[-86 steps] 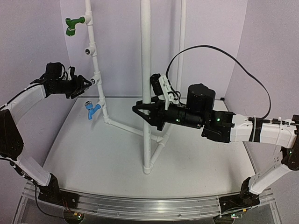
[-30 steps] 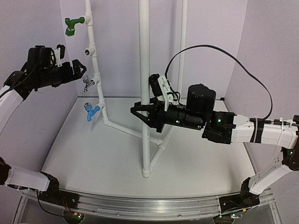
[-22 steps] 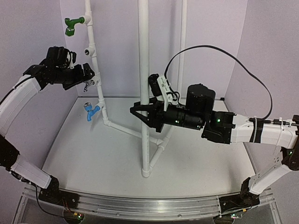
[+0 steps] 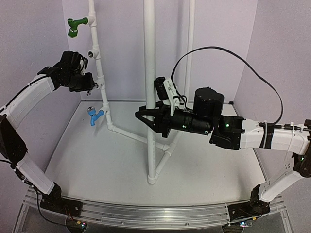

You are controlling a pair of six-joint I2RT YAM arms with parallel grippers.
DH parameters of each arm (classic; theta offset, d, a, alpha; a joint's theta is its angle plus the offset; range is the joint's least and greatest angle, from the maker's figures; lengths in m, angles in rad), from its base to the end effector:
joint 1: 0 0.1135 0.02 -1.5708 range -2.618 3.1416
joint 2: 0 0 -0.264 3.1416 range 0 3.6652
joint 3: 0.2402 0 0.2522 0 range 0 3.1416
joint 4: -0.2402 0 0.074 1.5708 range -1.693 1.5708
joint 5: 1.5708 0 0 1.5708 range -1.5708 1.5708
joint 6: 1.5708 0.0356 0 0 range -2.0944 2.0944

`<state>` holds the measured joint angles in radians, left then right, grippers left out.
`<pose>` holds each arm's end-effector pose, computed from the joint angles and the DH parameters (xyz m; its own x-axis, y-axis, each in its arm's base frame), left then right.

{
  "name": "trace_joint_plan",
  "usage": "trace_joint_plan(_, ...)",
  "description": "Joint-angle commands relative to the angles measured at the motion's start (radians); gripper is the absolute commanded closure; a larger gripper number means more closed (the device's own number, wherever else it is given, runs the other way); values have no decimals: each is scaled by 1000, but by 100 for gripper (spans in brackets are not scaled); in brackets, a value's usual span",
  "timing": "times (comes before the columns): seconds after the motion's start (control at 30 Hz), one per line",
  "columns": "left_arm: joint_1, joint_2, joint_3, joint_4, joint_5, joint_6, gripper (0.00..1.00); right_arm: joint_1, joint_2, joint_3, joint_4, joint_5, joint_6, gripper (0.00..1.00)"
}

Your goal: Install the water faucets

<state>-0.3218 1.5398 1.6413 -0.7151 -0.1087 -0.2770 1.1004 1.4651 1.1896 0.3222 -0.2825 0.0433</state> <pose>0.3227 -0.1035 0.3989 -0.5884 -0.0904 -0.8035 0.0721 0.9839 -0.1635 0.1508 0.3185 0.3722 -0.0214 0.0497 -0.9985 -0.9823 0.1851 0.0302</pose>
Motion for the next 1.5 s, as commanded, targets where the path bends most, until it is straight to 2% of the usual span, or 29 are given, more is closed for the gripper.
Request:
trace_joint_plan(0.0,-5,-37,27,54,9,115,73,4,9,25,15,-40,118,100)
trace_joint_plan(0.1,-39,-58,-8,85,-22,189,83,3,14,28,15,-34,112,100)
trace_joint_plan(0.17,-125,-55,-20,90,-97,270,85,3,16,25,15,-27,112,100)
trace_joint_plan(0.3,-308,12,-9,32,-312,435,87,4,18,16,15,-7,117,100)
trace_joint_plan(0.4,-389,73,-30,10,-473,512,88,3,21,17,17,-6,116,100)
trace_joint_plan(0.53,-440,113,-130,80,-681,625,88,3,23,29,16,-10,110,100)
trace_joint_plan(0.6,-448,124,-166,130,-743,661,82,4,23,32,13,-9,106,100)
trace_joint_plan(0.63,-450,129,-170,143,-759,663,75,3,22,33,11,-8,105,100)
trace_joint_plan(0.67,-450,132,-152,130,-753,642,61,3,21,32,11,-6,103,100)
trace_joint_plan(0.7,-450,130,-122,104,-730,605,47,3,20,31,11,-5,103,100)
trace_joint_plan(0.8,-449,95,-58,37,-592,516,15,3,18,27,9,-5,111,100)
trace_joint_plan(0.87,-450,56,-35,29,-535,485,1,4,16,21,9,-5,111,100)
trace_joint_plan(1.03,-449,-73,-18,14,-379,365,0,4,18,25,9,-5,110,100)
trace_joint_plan(1.17,-386,-227,-86,65,-222,173,0,3,18,25,9,-11,108,100)
trace_joint_plan(1.33,-118,-340,-151,86,152,-66,0,3,28,25,11,-31,118,100)
trace_joint_plan(1.47,107,-327,-169,109,441,-201,0,4,32,31,12,-39,115,100)
